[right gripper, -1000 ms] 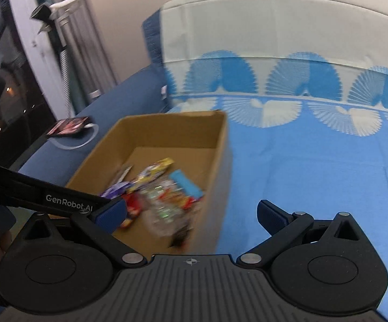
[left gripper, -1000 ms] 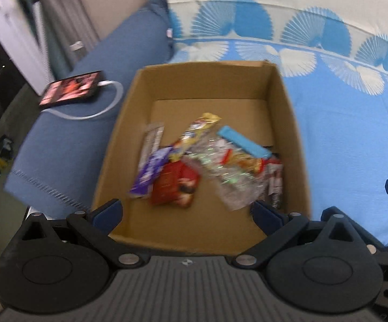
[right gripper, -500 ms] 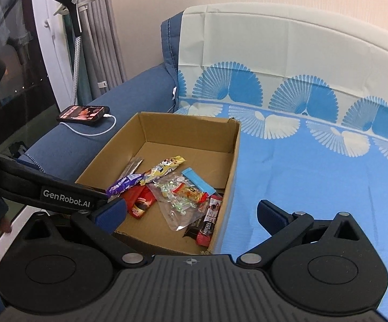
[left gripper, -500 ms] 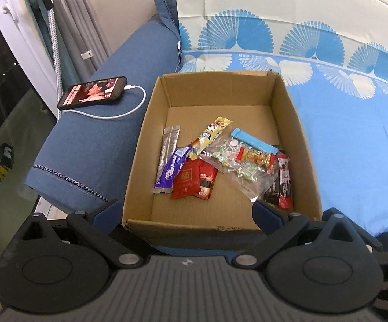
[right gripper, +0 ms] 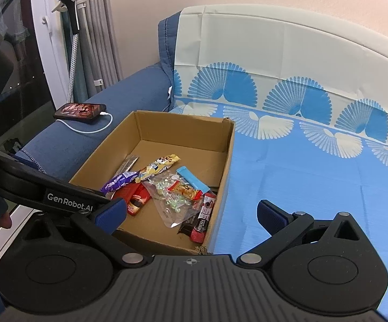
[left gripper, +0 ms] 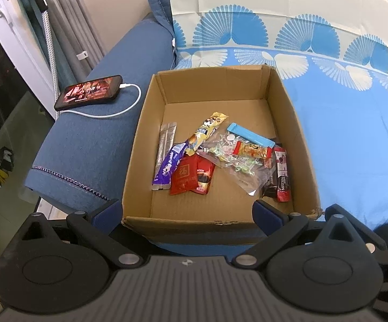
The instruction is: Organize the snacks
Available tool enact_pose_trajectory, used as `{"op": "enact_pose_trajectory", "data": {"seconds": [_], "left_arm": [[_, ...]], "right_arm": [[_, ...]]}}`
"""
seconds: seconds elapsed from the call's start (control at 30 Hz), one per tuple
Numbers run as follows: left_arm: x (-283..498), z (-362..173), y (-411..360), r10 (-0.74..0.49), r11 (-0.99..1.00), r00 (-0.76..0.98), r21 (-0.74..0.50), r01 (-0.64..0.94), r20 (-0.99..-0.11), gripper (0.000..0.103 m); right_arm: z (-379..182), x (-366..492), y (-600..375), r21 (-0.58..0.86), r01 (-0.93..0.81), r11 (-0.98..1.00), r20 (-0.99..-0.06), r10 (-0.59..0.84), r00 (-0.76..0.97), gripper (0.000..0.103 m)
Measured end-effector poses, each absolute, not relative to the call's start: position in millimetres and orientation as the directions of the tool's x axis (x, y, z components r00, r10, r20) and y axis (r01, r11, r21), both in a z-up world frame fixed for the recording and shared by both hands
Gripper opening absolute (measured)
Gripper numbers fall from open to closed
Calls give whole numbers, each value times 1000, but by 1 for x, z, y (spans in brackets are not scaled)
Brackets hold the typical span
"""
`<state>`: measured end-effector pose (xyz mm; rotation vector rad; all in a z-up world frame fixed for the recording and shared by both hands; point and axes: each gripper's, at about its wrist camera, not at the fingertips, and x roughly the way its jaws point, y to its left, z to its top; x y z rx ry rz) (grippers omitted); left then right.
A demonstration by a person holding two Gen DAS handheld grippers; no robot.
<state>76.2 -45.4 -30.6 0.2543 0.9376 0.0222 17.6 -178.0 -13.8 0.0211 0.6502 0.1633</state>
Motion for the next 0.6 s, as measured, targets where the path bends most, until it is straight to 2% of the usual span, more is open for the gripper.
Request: {"op": "enact_pose_trajectory", "data": {"seconds": [0.6], "left_arm": [[73,-29,-44,139,965,596,243,99,-791,103]], "right_arm": [[-12,17,-174,60,-151,987,-599,157,785,103]]}}
